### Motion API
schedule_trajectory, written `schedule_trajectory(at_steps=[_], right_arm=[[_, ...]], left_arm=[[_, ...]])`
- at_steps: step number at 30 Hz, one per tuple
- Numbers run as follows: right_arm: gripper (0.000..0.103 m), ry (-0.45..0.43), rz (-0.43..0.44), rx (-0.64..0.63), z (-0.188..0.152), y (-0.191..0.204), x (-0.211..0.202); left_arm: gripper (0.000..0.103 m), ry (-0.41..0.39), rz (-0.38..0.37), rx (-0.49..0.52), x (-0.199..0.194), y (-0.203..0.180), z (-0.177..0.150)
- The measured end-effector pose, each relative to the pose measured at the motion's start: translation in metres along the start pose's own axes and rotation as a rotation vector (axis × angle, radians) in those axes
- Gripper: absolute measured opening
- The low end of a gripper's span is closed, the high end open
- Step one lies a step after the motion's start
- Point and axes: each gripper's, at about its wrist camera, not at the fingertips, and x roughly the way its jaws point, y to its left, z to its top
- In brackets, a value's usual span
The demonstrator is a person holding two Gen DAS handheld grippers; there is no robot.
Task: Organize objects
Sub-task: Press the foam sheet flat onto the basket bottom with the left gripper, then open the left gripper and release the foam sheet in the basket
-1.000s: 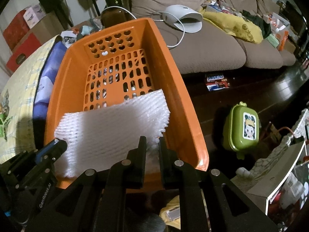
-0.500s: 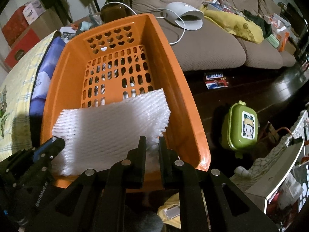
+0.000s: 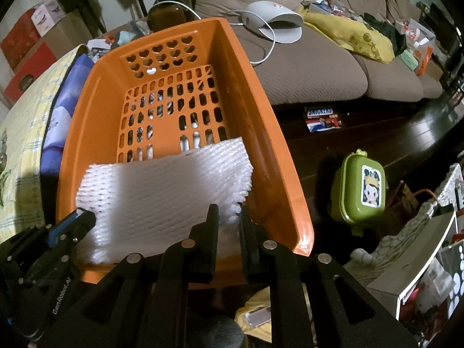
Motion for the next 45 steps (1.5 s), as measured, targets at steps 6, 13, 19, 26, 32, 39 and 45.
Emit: schedule_trajectory(at_steps=[6, 13, 19, 26, 32, 39, 45], right_arm=[[0.015, -0.014, -0.001, 0.007, 0.001, -0.001, -0.002], [0.015, -0.025, 0.004, 0.017, 0.003, -0.003, -0.005], [0.017, -0.031, 0.003, 0.037, 0.004, -0.007, -0.007], [0.023, -0.055, 0.005, 0.064, 0.005, -0.012, -0.013], [0.027, -0.066, -0.015, 0.065, 0.006, -0.013, -0.015], [0.036, -0.142, 0.014, 0.127, 0.009, -0.023, -0.029], [0.036, -0.197, 0.014, 0.124, 0.011, -0.024, -0.039]], left_arm=[[0.007, -0.002, 0.002, 0.0, -0.002, 0.0, 0.001], [0.019, 0.005, 0.003, -0.001, -0.004, 0.0, 0.002], [0.029, 0.008, 0.01, 0.018, -0.007, -0.005, 0.003], [0.042, -0.043, 0.015, 0.0, -0.026, 0.0, 0.009], [0.042, -0.059, 0.023, 0.004, -0.03, 0.0, 0.011], [0.042, -0.066, 0.027, -0.009, -0.034, 0.006, 0.013], [0.044, -0.096, -0.003, -0.028, -0.045, 0.011, 0.016]])
